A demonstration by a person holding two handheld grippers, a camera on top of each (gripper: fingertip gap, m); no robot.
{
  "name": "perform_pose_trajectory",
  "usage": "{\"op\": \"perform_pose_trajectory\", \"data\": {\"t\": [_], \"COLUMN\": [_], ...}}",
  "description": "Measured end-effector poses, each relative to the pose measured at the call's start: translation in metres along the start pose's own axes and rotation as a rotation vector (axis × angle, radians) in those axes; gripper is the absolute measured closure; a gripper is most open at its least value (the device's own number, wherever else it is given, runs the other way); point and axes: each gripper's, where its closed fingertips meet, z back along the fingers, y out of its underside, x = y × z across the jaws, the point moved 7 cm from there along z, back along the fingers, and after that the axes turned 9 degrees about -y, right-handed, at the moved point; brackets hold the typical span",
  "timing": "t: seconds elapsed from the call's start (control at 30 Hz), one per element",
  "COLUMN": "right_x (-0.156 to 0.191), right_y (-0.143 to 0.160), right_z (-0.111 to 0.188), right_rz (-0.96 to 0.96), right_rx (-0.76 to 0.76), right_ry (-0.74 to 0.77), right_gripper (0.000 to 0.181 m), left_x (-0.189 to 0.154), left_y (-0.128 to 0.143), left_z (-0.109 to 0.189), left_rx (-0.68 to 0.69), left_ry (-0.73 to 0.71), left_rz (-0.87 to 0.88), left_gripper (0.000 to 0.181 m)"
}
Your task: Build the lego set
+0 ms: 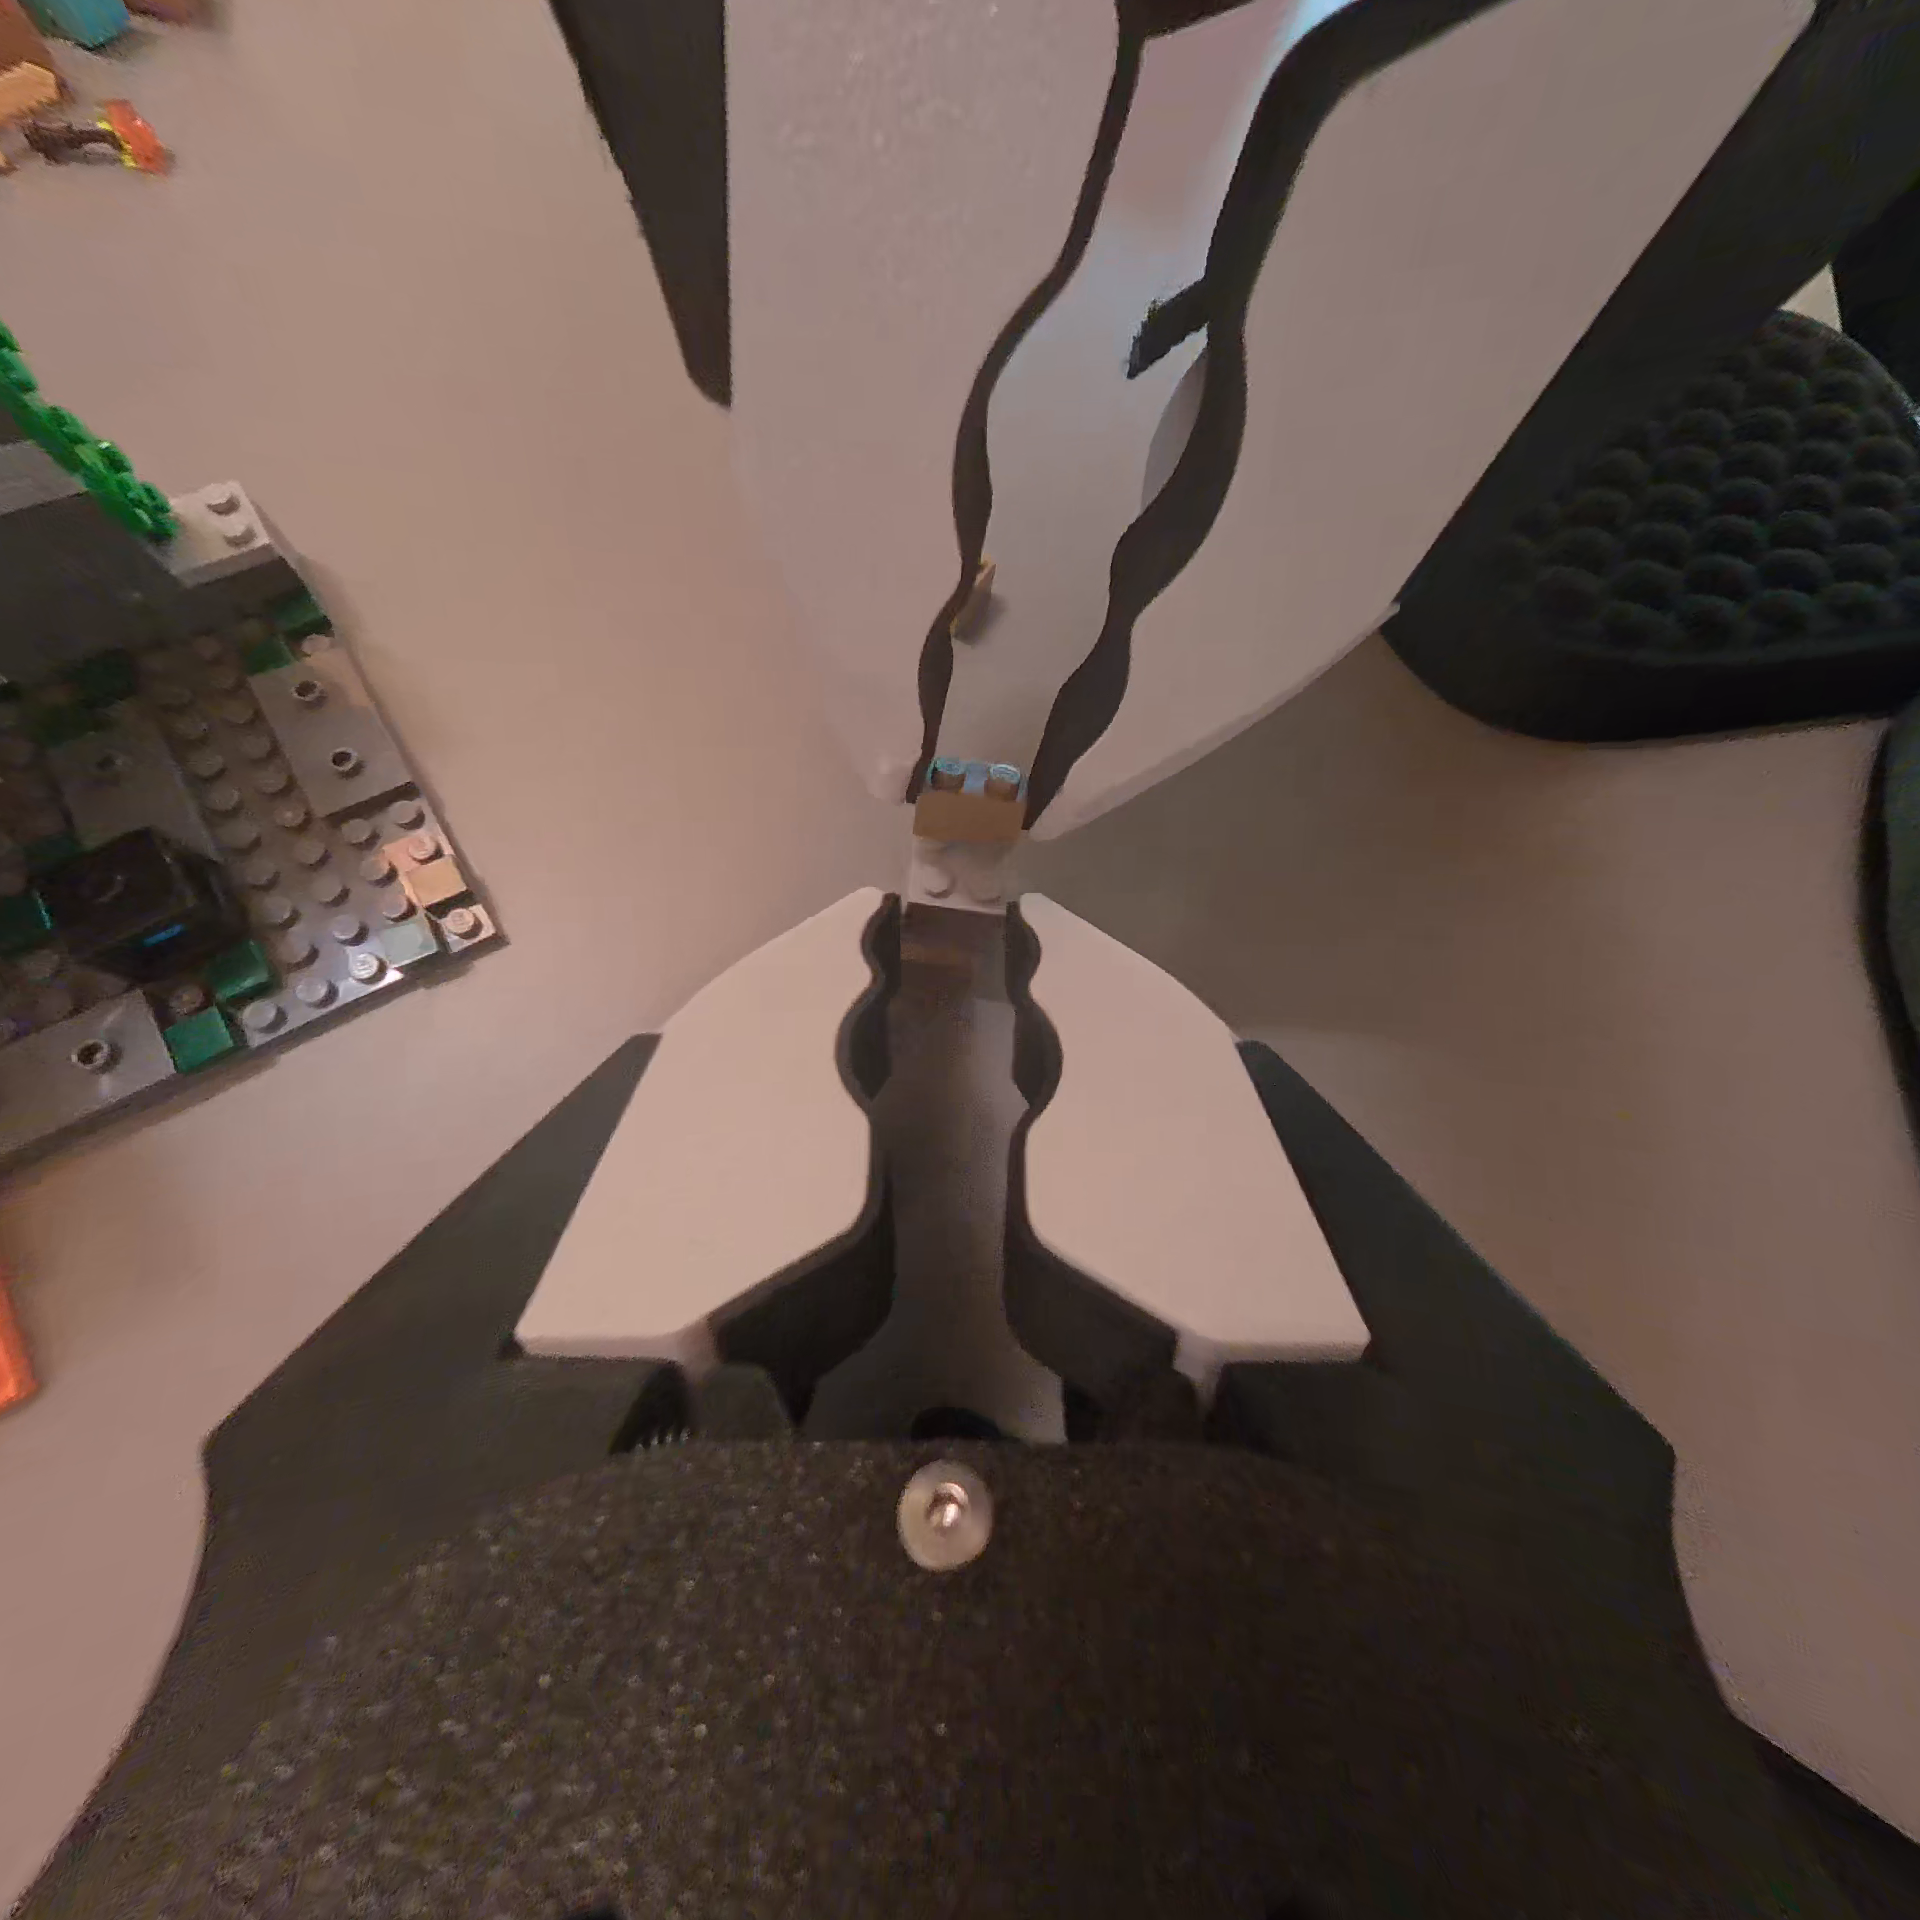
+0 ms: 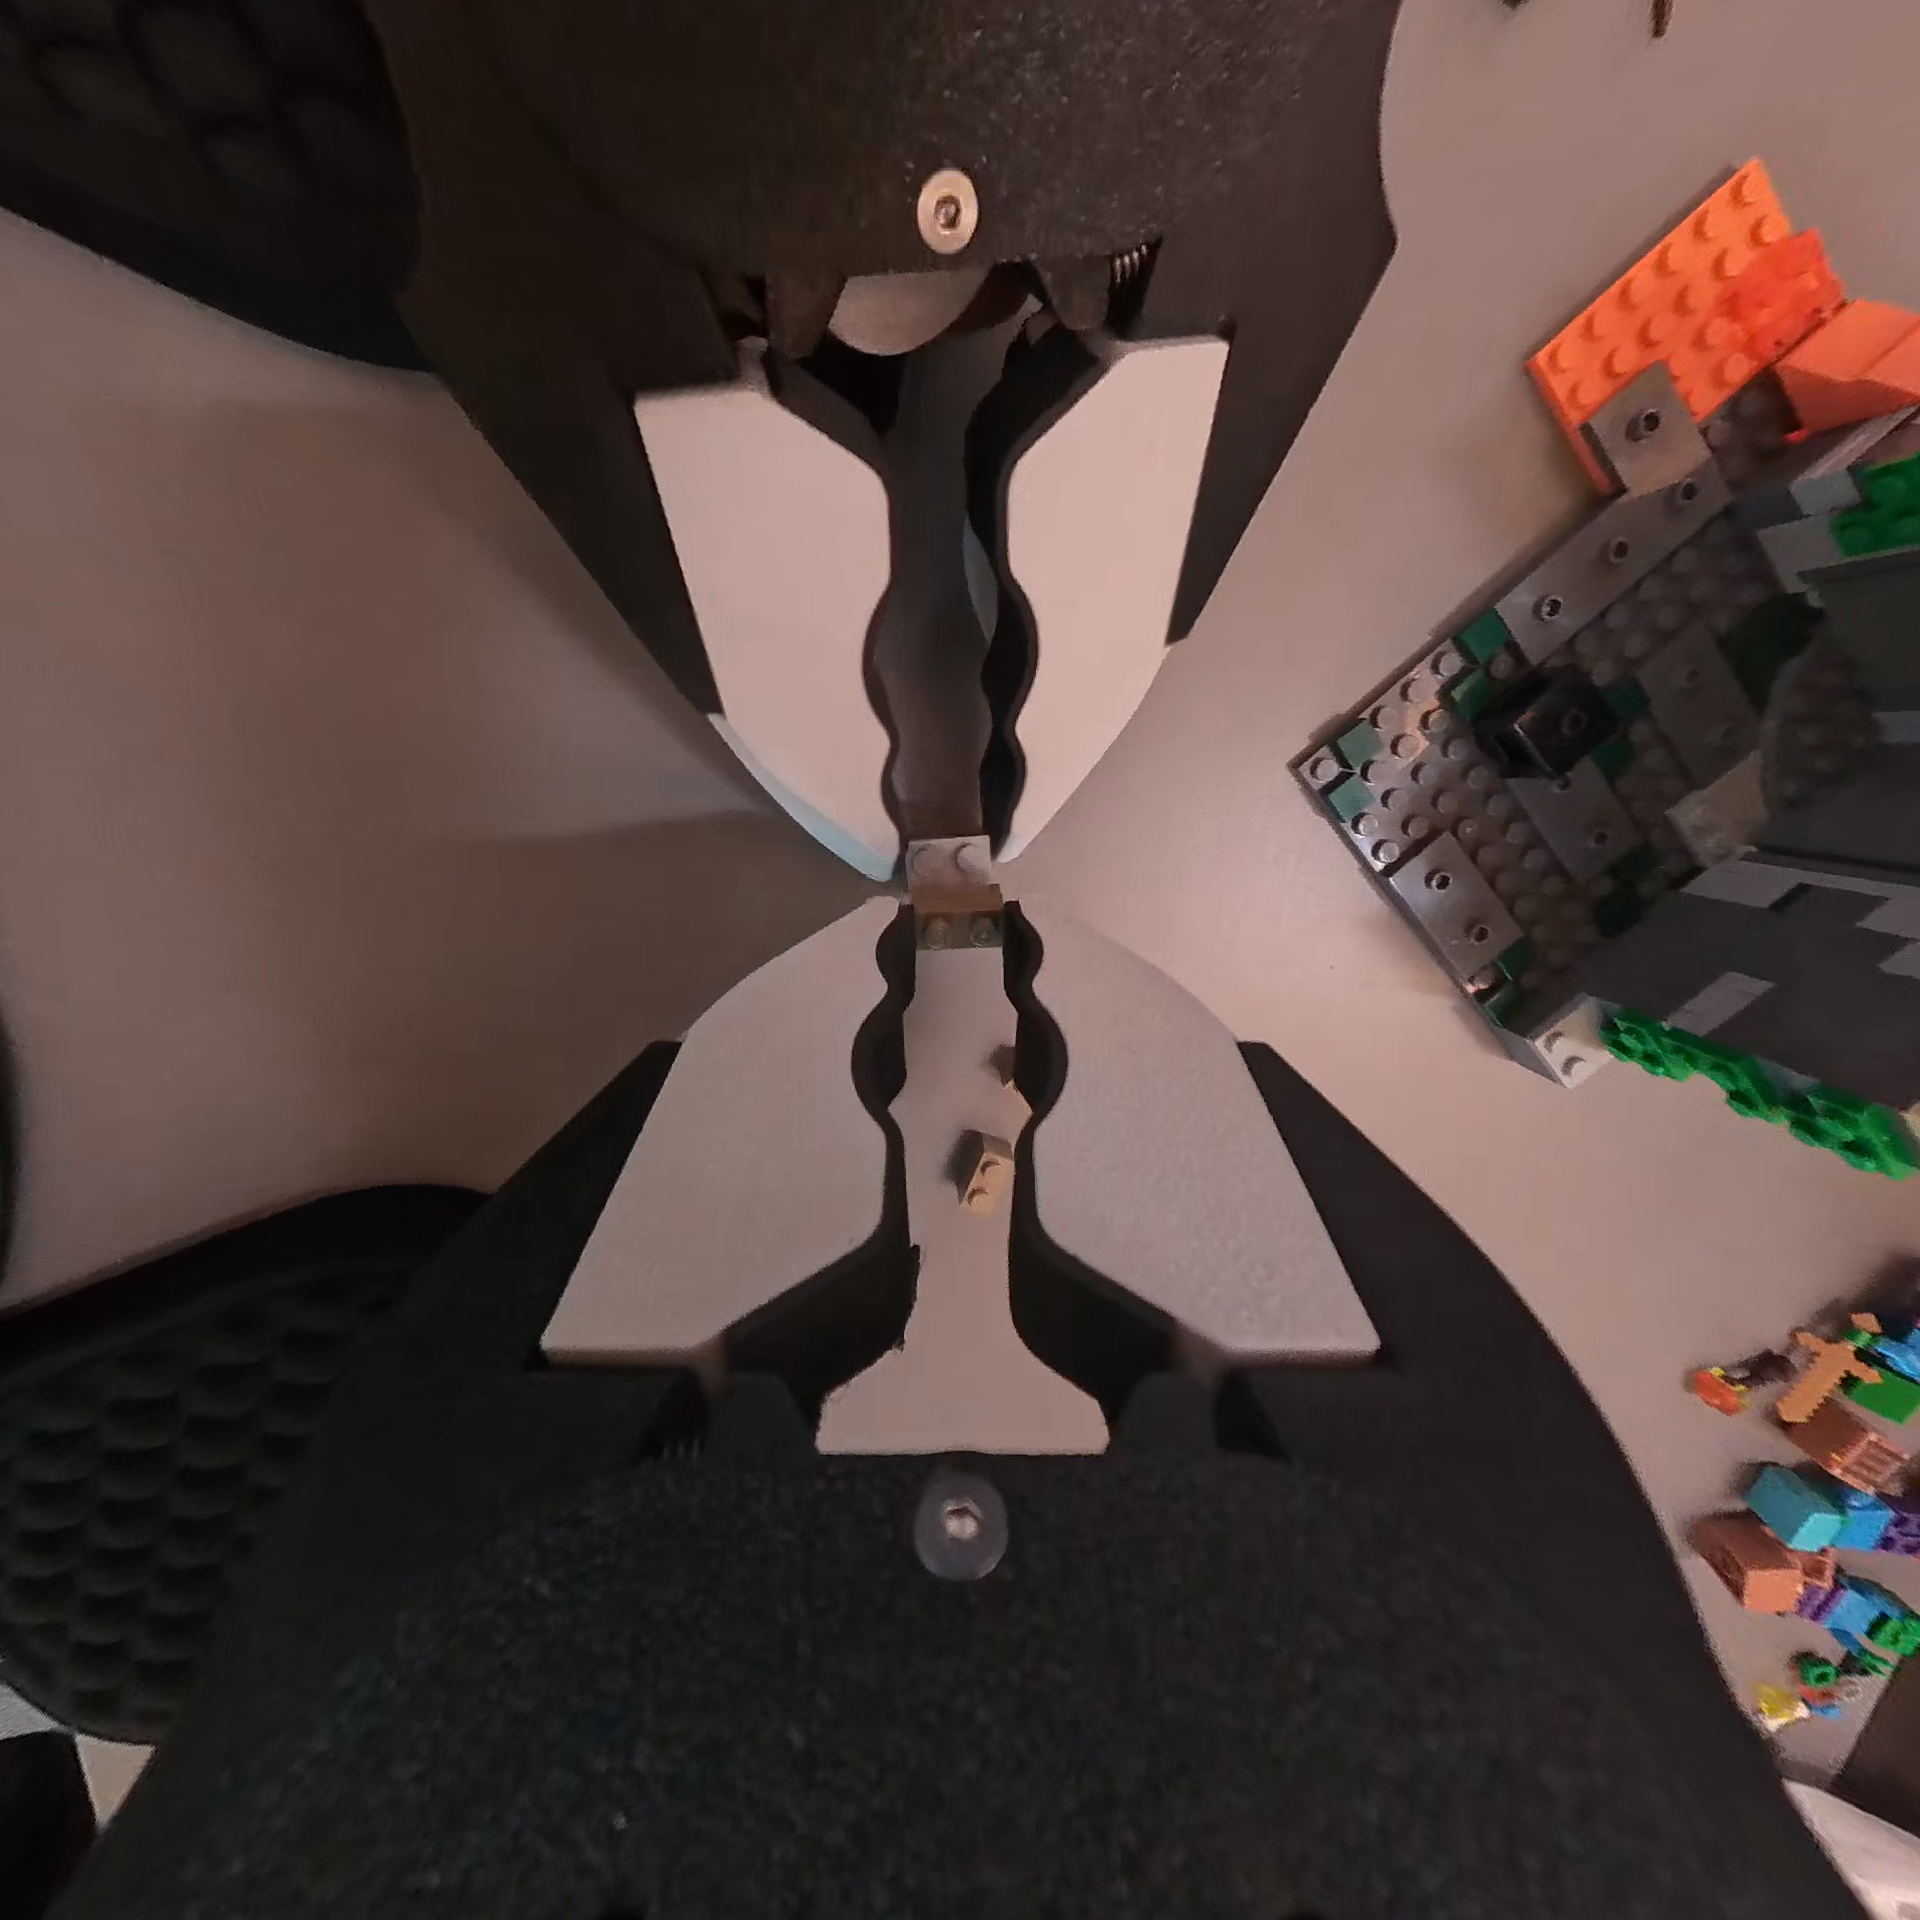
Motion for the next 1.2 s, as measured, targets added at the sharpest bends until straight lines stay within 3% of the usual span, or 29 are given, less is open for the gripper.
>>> {"op": "perform_pose_trajectory", "data": {"t": [0.03,1.03,1.2], "right_x": [0.0,-0.005,-0.006], "right_y": [0.0,-0.007,-0.009], "right_z": [0.0,-0.007,-0.008], "right_rz": [-0.001,0.018,0.037], "right_rx": [0.005,0.108,0.141], "right_ry": [0.001,-0.049,-0.068], "right_gripper": [0.165,0.165,0.165], "left_x": [0.0,0.005,0.011], "left_y": [0.0,0.004,0.012], "left_z": [-0.001,0.009,0.015], "left_rx": [0.0,-0.027,0.021], "left_ry": [-0.003,0.018,0.027], "left_rz": [-0.001,0.142,0.143], "left_gripper": [0.163,0.162,0.161]}}
